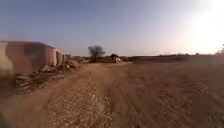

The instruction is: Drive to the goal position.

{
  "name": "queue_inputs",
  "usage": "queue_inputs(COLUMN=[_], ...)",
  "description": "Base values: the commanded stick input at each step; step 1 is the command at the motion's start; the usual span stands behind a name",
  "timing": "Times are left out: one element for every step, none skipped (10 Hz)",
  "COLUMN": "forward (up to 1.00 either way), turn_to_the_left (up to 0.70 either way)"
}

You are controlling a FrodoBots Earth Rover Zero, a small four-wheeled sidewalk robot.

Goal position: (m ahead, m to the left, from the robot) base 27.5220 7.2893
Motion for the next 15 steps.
queue_inputs(forward=[0.7,0.7,0.7,0.7,0.7,0.7,0.7,0.7,0.7,0.7,0.7,0.7,0.7,0.7,0.7], turn_to_the_left=[0.0,0.0,0.0,0.0,0.0,0.0,0.0,0.0,0.0,0.0,0.0,0.0,0.0,0.0,0.0])
